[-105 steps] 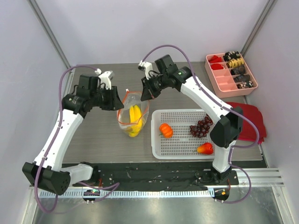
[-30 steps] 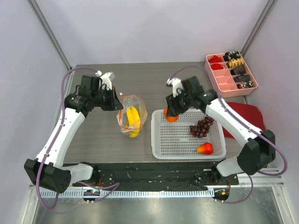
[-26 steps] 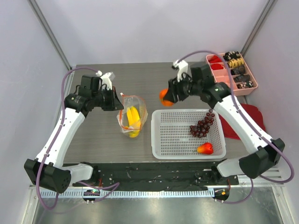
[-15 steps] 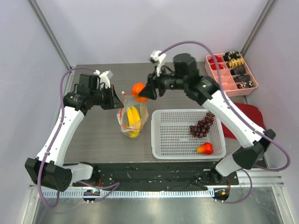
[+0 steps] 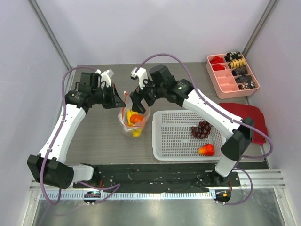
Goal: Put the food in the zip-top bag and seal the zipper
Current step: Place the fake vegetable in the zipper food storage bag, then pick up the fake fruit from the bin.
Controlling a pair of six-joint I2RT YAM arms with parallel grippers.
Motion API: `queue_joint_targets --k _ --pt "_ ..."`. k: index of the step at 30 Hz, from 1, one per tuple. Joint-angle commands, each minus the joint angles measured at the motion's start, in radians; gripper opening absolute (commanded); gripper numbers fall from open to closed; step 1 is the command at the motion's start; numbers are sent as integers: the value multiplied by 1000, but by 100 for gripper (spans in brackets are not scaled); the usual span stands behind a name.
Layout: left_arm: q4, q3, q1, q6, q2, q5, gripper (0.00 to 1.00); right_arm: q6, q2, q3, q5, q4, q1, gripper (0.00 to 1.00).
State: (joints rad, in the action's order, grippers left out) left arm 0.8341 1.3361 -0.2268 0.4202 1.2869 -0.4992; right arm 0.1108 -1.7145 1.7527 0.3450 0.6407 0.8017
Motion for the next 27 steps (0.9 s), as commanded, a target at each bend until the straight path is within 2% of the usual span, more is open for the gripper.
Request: queue_joint_targets --k 1,5,8,9,12,15,18,24,27 --pt "-44 21 3 14 -18 -38 0 -16 159 8 -75 3 -64 100" --pt "-46 26 1 11 -17 -39 0 -88 288 -123 -38 57 -226 100" --pt "-44 28 1 11 -21 -39 0 -134 346 -243 -124 128 -356 99" --pt "-43 28 3 8 -24 -38 0 -152 383 -274 -144 157 -436 99" --pt "-46 23 1 9 -24 -39 0 -242 443 -387 -239 207 -550 97" --pt "-50 15 3 12 -24 -45 0 -339 512 -475 -372 235 -579 96" --pt "-52 15 1 15 -27 -44 0 -400 588 -558 -429 252 -599 94" --pt "-59 5 3 25 -35 -47 0 -489 662 -708 -448 281 -602 85" --pt "-49 18 1 15 -32 -42 0 -517 665 -769 -460 267 -604 85"
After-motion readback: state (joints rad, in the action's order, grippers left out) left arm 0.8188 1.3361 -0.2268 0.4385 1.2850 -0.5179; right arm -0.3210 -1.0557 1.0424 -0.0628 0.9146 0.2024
